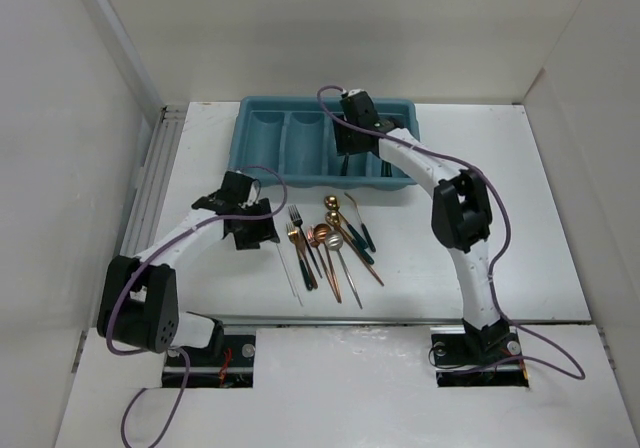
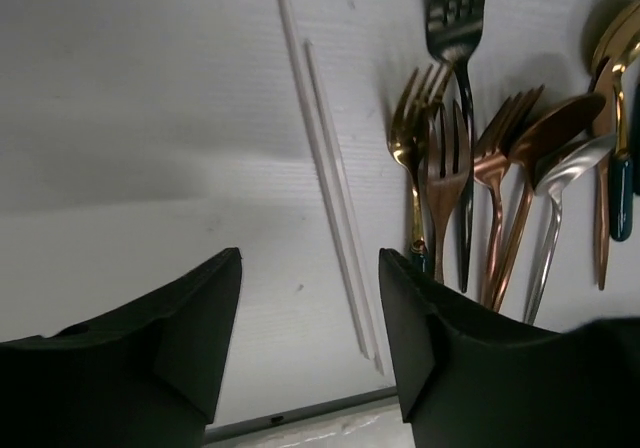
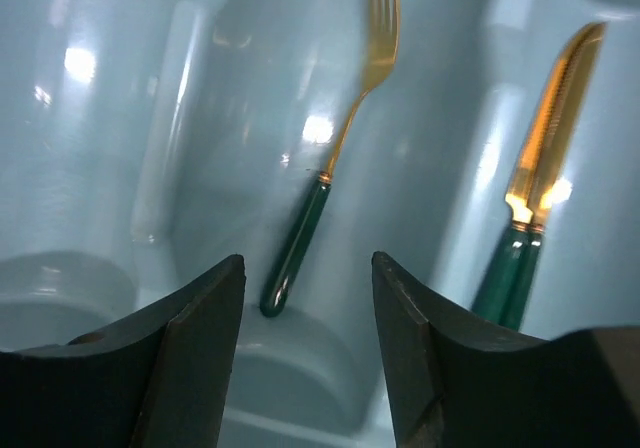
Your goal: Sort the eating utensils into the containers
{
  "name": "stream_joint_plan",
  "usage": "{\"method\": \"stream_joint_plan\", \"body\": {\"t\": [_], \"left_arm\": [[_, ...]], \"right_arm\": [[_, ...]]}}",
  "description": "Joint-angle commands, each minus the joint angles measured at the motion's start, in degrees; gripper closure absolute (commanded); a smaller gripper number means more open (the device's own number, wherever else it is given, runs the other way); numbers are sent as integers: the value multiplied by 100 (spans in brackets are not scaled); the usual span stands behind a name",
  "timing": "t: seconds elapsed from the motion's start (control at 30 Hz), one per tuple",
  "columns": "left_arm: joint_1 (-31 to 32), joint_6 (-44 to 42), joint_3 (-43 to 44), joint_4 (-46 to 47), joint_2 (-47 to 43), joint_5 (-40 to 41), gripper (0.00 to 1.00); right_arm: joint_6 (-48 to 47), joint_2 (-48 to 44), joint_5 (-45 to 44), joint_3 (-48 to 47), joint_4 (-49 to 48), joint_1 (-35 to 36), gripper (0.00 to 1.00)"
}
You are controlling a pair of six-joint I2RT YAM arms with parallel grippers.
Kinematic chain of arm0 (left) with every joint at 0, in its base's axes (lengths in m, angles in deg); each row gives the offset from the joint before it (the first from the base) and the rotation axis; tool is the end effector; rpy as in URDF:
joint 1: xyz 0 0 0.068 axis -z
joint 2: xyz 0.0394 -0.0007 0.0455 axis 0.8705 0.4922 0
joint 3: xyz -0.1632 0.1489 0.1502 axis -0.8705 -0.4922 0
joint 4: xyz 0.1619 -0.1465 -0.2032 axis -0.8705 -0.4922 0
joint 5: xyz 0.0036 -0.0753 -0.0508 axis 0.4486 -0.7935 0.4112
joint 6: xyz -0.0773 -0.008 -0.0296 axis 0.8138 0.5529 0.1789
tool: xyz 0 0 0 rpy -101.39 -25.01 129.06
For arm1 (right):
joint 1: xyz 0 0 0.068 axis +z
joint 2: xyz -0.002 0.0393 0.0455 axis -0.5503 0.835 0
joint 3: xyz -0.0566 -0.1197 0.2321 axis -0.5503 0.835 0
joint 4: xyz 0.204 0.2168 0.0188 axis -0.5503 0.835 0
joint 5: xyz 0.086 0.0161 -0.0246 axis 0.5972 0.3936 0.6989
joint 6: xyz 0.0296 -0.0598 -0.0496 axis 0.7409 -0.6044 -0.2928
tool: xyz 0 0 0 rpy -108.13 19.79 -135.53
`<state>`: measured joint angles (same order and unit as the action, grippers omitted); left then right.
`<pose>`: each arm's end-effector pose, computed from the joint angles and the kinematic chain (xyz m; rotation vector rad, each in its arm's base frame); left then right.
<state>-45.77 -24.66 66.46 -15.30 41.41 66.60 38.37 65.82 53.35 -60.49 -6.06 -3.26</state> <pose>0.3025 -0.0953 0.1485 -0.1600 2.6007 -0.5328 0.5078 0.2766 0.2013 -0.2599 2.3198 0.1109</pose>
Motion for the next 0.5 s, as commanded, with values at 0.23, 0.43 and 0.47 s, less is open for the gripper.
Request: {"method": "stream_joint_plan", "body": {"t": [0.23, 0.43, 0.47], "left_arm": [[784, 535, 30, -321, 527, 127, 73], [898, 588, -23, -322, 896, 197, 78], [899, 588, -23, -261, 897, 197, 78]], "right_arm": [[51, -1935, -605, 1360, -623, 317, 41], [165, -2823, -886, 2232, -729, 432, 41], [166, -2911, -948, 2407, -729, 432, 41]]}}
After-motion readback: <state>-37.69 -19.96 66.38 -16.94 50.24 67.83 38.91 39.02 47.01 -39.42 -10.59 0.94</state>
